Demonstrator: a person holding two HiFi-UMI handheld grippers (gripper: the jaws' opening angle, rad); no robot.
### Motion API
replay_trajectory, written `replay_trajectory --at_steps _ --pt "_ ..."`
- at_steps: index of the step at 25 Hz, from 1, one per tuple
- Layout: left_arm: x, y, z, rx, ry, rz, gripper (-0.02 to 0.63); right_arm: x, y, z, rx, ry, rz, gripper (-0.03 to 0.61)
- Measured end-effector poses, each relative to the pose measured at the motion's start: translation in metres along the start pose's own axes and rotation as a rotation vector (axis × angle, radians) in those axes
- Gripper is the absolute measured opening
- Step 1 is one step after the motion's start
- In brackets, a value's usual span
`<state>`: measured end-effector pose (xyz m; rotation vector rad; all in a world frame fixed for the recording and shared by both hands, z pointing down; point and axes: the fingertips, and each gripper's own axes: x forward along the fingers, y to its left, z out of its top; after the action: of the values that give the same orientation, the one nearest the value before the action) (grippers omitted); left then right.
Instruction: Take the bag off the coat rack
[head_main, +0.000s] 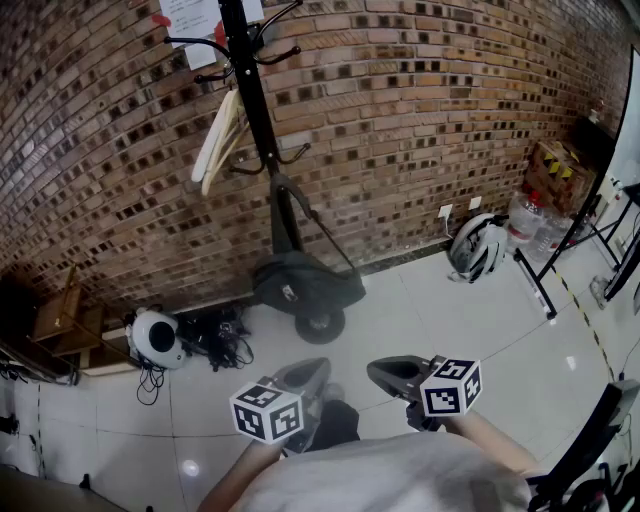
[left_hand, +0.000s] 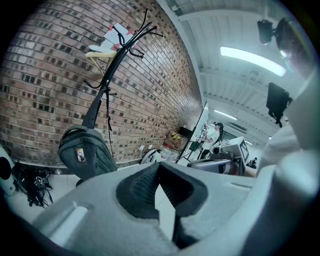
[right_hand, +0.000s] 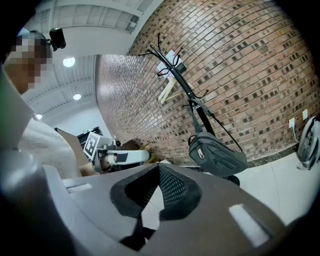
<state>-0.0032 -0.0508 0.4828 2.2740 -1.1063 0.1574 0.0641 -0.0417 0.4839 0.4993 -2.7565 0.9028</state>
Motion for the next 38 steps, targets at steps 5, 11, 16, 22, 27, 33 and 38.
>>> replay_trajectory --at_steps 5,11,16,22,27,33,38 --pt "0.031 0.073 0.059 0.01 -0.031 0.012 0.0 0.055 -0.048 0.055 -0.02 -0.009 -0.02 -0.002" --pt "0.056 0.162 0.127 0.026 -0.058 0.09 0.0 0.117 -0.095 0.115 -0.012 0.014 -0.01 -0.002" --pt "0.074 0.22 0.171 0.094 -0.063 0.124 0.0 0.163 -0.122 0.148 -0.012 0.031 0.018 -0.002" --pt "0.108 0.267 0.208 0.165 -0.078 0.123 0.206 0.179 -0.16 0.157 0.06 0.034 -0.003 -0.002" --pt "0.137 0.302 0.221 0.174 -0.084 0.118 0.295 0.178 -0.183 0.141 0.131 0.047 -0.039 -0.002" --pt "0.164 0.326 0.22 0.152 -0.048 0.106 0.342 0.177 -0.202 0.145 0.177 0.044 -0.069 -0.002" --pt "0.17 0.328 0.214 0.161 -0.03 0.081 0.325 0.184 -0.207 0.147 0.178 0.054 -0.066 -0.002"
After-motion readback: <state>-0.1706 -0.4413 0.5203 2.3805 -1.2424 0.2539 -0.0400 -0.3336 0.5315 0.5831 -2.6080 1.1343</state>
